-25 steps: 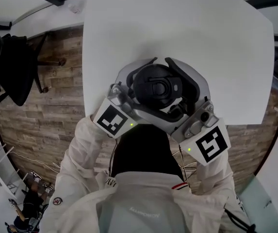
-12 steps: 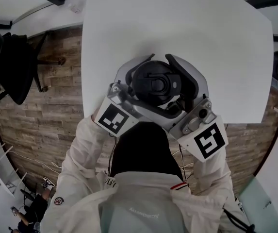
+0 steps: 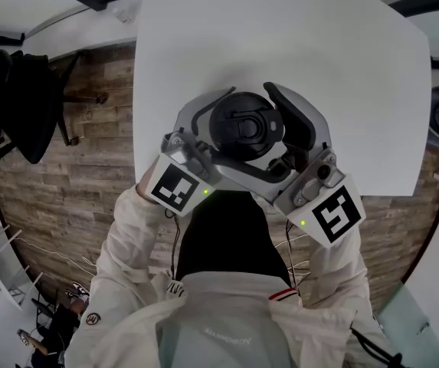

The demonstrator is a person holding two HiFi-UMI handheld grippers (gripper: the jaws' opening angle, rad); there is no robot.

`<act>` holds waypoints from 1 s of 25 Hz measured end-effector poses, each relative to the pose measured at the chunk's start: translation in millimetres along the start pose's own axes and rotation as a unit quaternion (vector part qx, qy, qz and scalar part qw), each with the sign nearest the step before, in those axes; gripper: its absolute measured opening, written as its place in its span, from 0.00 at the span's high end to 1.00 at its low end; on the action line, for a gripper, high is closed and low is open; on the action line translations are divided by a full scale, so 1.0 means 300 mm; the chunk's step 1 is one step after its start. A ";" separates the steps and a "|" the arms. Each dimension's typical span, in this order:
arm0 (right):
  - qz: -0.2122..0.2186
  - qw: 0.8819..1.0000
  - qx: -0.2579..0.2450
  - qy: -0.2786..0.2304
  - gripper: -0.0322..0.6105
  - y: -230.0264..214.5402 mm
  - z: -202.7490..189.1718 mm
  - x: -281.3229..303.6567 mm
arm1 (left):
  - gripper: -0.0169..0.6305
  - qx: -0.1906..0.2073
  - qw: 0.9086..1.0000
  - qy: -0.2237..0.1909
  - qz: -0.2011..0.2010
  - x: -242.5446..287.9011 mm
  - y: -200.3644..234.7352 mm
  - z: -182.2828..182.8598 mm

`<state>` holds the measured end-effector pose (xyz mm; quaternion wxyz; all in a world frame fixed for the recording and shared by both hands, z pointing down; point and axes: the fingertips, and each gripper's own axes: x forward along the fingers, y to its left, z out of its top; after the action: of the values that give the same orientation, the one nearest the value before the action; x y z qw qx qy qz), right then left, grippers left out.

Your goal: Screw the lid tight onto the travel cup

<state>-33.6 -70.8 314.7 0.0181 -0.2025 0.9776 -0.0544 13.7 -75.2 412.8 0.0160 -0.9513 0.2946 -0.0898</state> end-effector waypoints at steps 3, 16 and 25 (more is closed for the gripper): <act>-0.005 1.000 0.000 -0.007 0.27 0.007 0.031 -0.032 | 0.33 0.007 1.000 0.018 0.000 -0.035 -0.017 -0.007; -0.178 0.981 0.082 0.001 0.76 0.026 0.316 -0.350 | 0.80 -0.116 0.972 -0.003 0.205 -0.493 0.073 0.409; -0.260 0.964 0.049 0.031 0.92 0.077 0.484 -0.433 | 0.96 -0.127 0.947 -0.023 0.293 -0.544 0.066 0.675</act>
<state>84.7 -12.4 169.5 -0.0166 -0.4466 0.8876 -0.1115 -93.1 -4.1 185.5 -0.0728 -0.8190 0.5688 -0.0206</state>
